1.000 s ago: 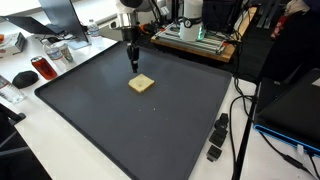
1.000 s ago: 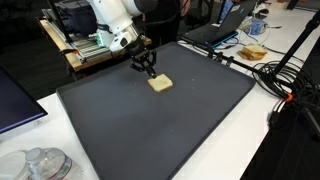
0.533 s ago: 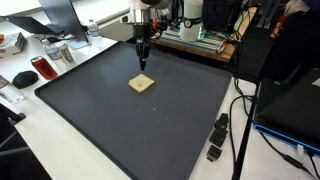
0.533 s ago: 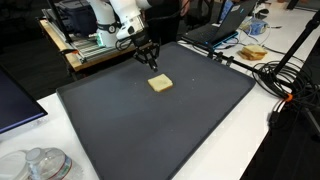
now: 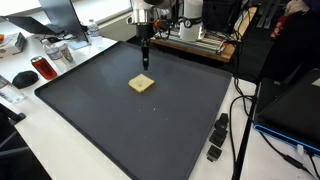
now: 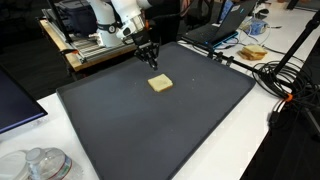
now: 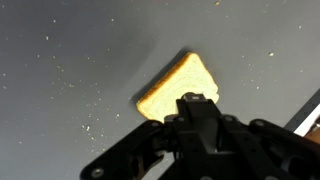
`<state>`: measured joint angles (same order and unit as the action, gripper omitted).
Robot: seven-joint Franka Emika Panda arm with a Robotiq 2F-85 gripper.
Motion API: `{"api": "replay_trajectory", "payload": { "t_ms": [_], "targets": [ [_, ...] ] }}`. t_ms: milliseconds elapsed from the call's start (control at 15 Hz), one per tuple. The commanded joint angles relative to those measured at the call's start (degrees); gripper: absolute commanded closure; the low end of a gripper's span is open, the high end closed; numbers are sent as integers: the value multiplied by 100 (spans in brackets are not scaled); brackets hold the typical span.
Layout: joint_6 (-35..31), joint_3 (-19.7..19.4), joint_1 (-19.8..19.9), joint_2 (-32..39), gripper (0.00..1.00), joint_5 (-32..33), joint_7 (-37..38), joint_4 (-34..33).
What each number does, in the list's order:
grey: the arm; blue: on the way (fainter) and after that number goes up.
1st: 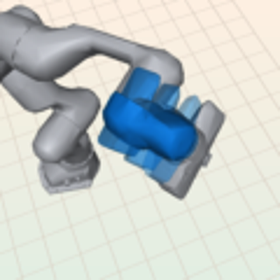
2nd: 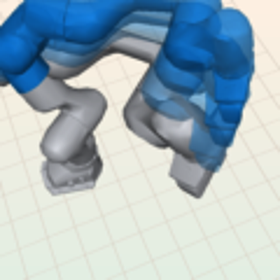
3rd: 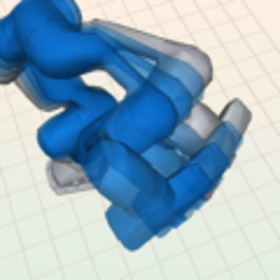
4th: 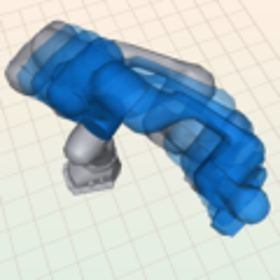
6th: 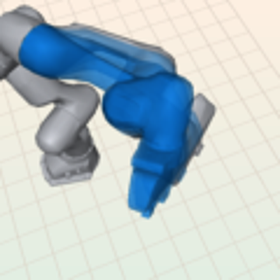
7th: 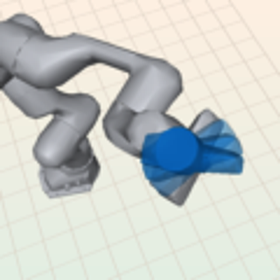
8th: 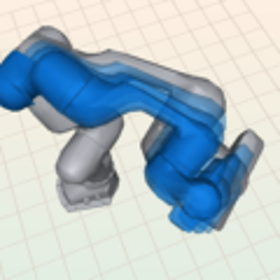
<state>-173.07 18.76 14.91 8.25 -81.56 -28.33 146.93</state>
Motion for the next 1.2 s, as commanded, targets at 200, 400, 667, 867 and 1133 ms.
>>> {"api": "replay_trajectory", "payload": {
  "t_ms": [200,400,667,867,1133],
  "targets": [
    [-309,45,-36,-252,95,-684,981,72],
    [-463,66,-99,-201,95,-290,1262,143],
    [-361,-42,-121,-146,94,703,1575,340],
    [-115,-234,-71,-239,94,1653,1809,537],
    [240,-579,-97,-380,94,2920,2023,669]
  ]
}}
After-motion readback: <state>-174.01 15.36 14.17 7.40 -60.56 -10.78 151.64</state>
